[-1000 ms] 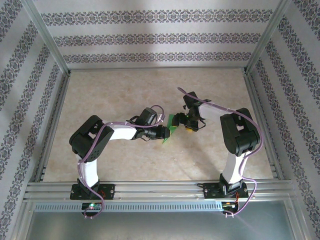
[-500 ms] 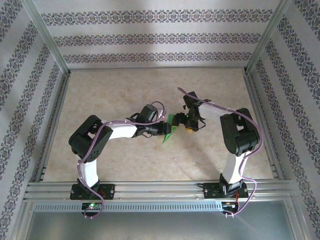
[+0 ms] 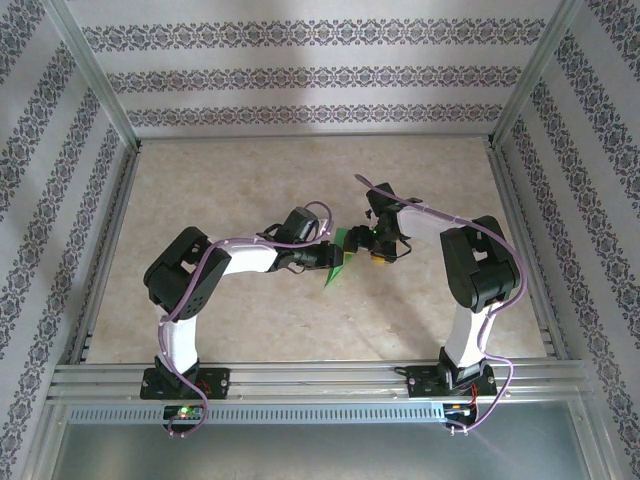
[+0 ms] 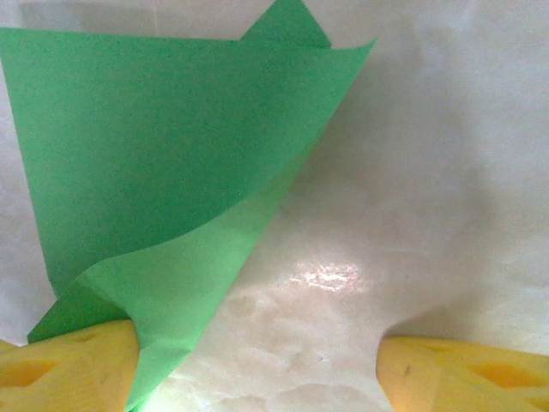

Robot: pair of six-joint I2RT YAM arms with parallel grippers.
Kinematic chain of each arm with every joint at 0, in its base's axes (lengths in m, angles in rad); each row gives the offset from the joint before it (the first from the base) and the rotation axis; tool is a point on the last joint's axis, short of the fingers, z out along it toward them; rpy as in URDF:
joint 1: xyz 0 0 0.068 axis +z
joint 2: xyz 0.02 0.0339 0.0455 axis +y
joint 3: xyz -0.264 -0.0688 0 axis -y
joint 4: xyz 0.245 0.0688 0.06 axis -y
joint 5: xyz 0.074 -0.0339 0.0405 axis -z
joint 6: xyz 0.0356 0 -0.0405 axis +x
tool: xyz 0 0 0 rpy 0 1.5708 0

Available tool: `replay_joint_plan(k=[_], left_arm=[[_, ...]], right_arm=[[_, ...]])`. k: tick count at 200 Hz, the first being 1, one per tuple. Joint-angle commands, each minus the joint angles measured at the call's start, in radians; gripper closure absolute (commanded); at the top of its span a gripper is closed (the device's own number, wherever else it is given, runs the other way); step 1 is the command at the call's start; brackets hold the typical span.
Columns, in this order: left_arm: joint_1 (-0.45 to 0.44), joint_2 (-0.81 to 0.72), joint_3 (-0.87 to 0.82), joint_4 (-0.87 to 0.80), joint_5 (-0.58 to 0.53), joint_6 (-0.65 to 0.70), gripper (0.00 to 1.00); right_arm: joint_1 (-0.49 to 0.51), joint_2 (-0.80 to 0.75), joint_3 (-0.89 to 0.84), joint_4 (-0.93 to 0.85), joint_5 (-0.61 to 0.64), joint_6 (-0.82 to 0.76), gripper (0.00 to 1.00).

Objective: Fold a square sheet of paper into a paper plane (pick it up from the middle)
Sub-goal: Fold the wing for the fifth time at the center of the table.

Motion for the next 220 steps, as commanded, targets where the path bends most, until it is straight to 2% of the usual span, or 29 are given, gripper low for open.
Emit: replay_joint_plan(k=[1, 56, 133, 220], left_arm=[[0.013, 0.022, 0.031, -0.032, -0.002, 0.033, 0.7], [0.013, 0.04, 0.036, -0.053, -0.001, 0.046, 0.7], [0.015, 0.051, 0.019, -0.051, -0.006, 0.043, 0.73], [0.064, 0.057, -0.073, 0.101, 0.04, -0.075, 0.83]], right_arm=[[0.028, 0.132, -0.043, 0.118, -0.022, -0.04, 0.16], [0.03, 0.132, -0.034, 0.118, -0.032, -0.041, 0.15], [0.03, 0.131, -0.033, 0.125, -0.046, -0.043, 0.09], [-0.006, 0.059, -0.06, 0.18, -0.142, -0.071, 0.08]])
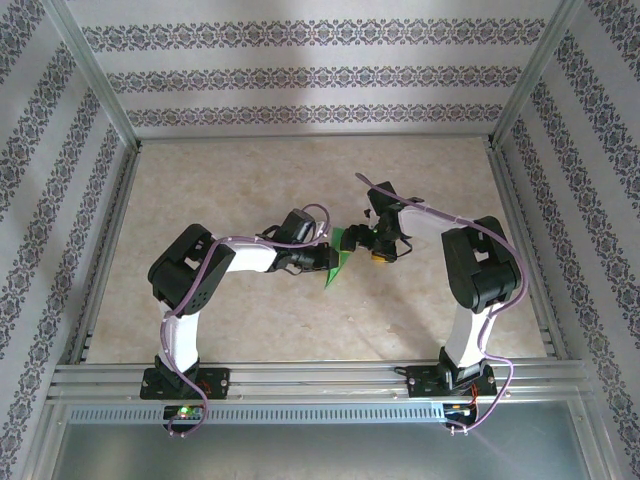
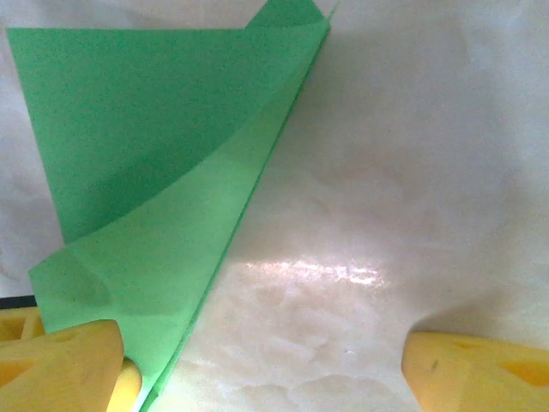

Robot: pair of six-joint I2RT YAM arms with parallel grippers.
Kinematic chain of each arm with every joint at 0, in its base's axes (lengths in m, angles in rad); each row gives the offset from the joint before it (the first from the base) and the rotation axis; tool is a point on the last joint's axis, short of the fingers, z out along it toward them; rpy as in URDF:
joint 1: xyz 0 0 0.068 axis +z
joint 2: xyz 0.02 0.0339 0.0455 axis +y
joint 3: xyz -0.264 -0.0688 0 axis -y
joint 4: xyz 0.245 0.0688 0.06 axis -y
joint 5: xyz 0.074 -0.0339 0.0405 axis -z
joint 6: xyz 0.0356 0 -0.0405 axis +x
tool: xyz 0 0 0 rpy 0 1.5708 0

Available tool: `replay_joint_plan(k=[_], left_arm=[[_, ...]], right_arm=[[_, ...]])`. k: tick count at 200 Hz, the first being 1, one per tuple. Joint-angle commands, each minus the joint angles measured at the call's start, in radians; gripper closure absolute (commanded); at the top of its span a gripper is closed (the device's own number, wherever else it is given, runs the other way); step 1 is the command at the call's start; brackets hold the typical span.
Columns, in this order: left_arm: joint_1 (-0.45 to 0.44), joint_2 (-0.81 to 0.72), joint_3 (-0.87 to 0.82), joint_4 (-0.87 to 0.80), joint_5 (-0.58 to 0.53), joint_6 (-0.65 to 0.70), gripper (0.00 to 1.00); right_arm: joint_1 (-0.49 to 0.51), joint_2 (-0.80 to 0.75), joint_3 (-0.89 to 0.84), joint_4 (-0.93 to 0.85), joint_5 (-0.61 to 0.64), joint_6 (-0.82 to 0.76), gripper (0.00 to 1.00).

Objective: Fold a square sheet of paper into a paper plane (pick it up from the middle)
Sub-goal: Fold the wing for the fifth time at the center of the table.

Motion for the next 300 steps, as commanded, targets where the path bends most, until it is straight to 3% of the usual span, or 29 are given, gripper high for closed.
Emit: replay_joint_plan(k=[1, 41, 105, 173, 196, 218, 241, 300], left_arm=[[0.037, 0.022, -0.044, 0.056, 0.006, -0.054, 0.83], [0.051, 0.036, -0.075, 0.115, 0.022, -0.104, 0.85], [0.053, 0.043, -0.079, 0.091, 0.016, -0.087, 0.86], [0.054, 0.052, -0.07, 0.031, 0.0, -0.096, 0.86], [0.055, 0.056, -0.067, 0.025, -0.005, -0.101, 0.87], [0.055, 0.061, -0.067, 0.023, -0.007, -0.109, 0.87], [0.055, 0.064, -0.073, 0.026, -0.01, -0.118, 0.87], [0.055, 0.069, -0.071, 0.029, -0.008, -0.129, 0.88]], right_arm=[[0.003, 0.077, -0.057, 0.17, -0.085, -0.05, 0.07], [-0.015, 0.076, -0.062, 0.182, -0.106, -0.058, 0.09], [0.004, 0.116, -0.028, 0.122, -0.028, -0.051, 0.15], [-0.043, -0.206, -0.164, 0.383, -0.187, 0.022, 0.23], [-0.047, -0.217, -0.22, 0.505, -0.249, 0.072, 0.36], [-0.052, -0.14, -0.234, 0.604, -0.34, 0.143, 0.57], [-0.056, -0.066, -0.252, 0.702, -0.392, 0.198, 0.72], [-0.054, -0.023, -0.289, 0.737, -0.407, 0.179, 0.75]])
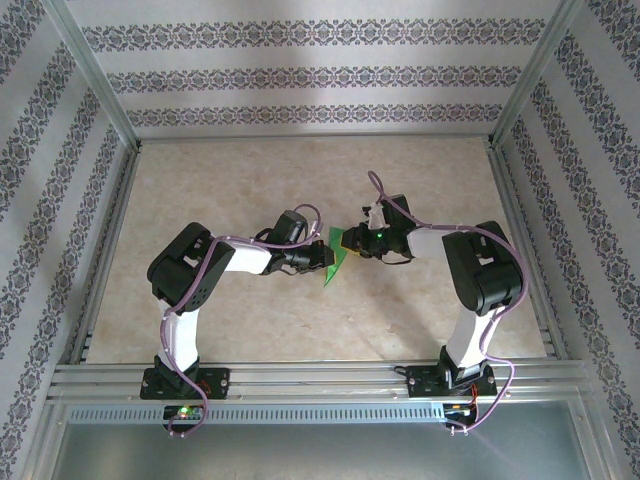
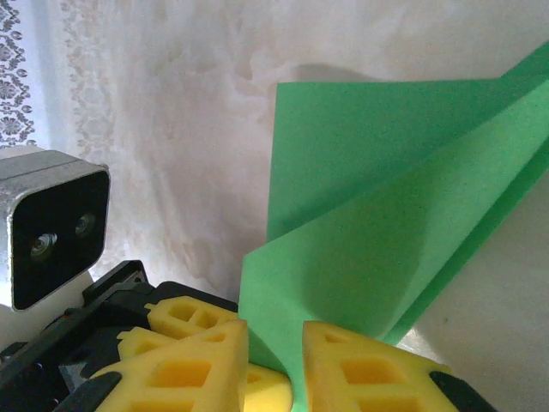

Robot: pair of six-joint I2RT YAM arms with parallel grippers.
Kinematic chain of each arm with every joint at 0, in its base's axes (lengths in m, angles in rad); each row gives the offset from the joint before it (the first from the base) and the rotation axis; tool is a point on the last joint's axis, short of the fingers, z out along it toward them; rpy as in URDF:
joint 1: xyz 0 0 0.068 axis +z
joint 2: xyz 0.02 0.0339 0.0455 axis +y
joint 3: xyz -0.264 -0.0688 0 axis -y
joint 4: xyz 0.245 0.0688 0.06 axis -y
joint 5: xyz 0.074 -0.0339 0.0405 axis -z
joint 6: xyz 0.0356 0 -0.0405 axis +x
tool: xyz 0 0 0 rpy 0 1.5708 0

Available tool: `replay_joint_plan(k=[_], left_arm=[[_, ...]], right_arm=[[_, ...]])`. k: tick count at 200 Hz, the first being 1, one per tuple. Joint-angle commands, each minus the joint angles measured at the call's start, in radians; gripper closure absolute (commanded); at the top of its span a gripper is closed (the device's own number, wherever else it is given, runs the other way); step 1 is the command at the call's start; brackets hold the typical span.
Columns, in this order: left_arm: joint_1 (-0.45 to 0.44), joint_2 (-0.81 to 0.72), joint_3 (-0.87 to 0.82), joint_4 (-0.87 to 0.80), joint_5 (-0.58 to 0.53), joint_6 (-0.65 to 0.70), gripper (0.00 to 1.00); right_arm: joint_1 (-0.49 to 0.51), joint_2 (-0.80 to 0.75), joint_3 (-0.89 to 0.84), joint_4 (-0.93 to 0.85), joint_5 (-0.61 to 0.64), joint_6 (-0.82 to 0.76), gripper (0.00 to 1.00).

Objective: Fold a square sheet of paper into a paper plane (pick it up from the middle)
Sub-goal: Fold the wing for the fifth time at the center of the table.

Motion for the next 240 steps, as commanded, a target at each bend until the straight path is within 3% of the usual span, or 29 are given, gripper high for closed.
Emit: replay_joint_plan(k=[1, 178, 240], left_arm=[[0.023, 0.056, -0.017, -0.093, -0.061, -0.006, 0.88], [0.022, 0.07, -0.019, -0.094, -0.046, 0.005, 0.88], [0.023, 0.074, -0.039, -0.072, -0.052, 0.01, 0.89]], right_arm=[[-0.007, 0.013, -0.01, 0.059, -0.037, 0.004, 0.75], [0.008, 0.09, 0.058, -0.047, -0.019, -0.061, 0.72], [0.004, 0.005, 0.013, -0.016, -0.039, -0.06, 0.7]])
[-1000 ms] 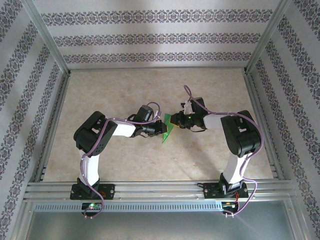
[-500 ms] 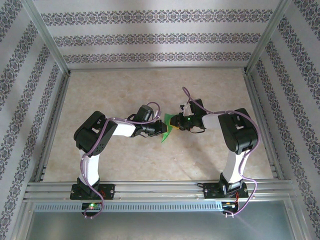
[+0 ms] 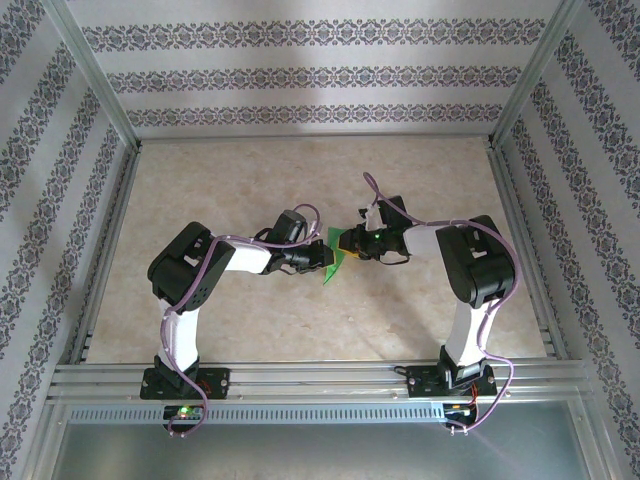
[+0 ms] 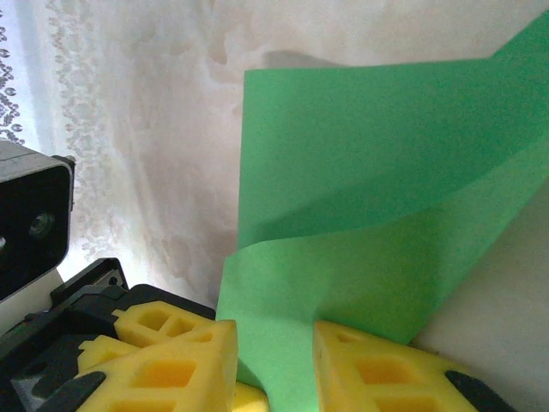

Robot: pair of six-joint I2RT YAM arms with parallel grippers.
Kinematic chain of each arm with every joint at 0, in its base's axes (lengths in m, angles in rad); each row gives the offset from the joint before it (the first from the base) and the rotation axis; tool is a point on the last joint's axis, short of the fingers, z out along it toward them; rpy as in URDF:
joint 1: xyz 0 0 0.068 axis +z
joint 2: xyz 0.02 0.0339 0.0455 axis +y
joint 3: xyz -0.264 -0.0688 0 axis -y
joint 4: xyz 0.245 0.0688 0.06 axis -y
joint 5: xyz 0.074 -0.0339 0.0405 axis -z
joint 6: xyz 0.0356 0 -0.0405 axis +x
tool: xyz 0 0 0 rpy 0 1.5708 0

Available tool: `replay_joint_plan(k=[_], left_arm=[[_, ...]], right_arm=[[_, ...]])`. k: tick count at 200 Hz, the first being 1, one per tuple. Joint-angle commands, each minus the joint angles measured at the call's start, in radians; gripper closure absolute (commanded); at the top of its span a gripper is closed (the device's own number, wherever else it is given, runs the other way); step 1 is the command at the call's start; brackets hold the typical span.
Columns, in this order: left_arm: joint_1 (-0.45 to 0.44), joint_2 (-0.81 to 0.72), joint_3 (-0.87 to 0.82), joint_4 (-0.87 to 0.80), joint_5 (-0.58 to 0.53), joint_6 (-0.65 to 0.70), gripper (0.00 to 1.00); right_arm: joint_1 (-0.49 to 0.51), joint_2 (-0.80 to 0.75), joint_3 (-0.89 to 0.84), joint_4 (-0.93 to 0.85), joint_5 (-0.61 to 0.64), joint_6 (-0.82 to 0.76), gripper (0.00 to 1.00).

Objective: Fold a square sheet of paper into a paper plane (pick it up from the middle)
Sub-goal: Fold the wing for the fifth time at the center of the table.

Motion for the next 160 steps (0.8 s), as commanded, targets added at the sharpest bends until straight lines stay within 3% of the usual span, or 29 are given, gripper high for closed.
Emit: replay_joint_plan(k=[1, 160], left_arm=[[0.017, 0.067, -0.041, -0.076, -0.067, 0.021, 0.89], [0.018, 0.031, -0.041, -0.072, -0.055, 0.024, 0.86]], right_arm=[[0.003, -0.054, -0.024, 0.013, -0.018, -0.02, 0.7], [0.035, 0.039, 0.022, -0.07, 0.04, -0.011, 0.72]])
